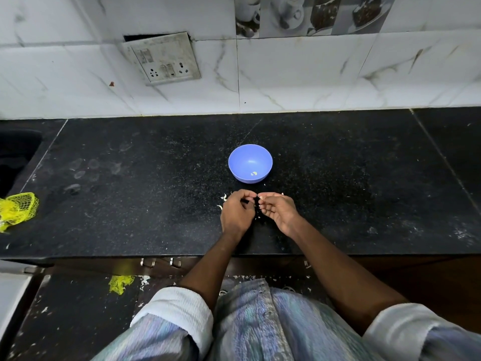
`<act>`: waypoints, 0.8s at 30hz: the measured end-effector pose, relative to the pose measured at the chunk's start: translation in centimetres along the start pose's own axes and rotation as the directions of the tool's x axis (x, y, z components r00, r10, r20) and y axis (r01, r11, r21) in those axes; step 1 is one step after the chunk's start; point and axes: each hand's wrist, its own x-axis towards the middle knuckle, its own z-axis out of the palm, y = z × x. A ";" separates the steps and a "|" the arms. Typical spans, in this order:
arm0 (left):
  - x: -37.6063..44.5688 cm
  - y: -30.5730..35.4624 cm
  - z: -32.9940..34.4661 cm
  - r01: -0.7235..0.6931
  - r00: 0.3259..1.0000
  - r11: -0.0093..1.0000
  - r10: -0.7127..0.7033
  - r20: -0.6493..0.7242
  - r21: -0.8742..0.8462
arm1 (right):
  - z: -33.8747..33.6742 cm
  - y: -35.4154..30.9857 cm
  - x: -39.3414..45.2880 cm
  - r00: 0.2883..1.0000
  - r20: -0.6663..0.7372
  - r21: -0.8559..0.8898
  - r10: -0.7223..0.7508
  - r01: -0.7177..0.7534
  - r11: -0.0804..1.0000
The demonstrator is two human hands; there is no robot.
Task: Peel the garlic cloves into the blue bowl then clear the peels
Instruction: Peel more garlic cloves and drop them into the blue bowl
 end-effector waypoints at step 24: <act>0.6 0.7 0.4 -0.049 0.998 0.998 0.047 0.040 0.039 | -0.2 0.6 0.4 0.986 -0.016 -0.197 -0.166 0.160 0.967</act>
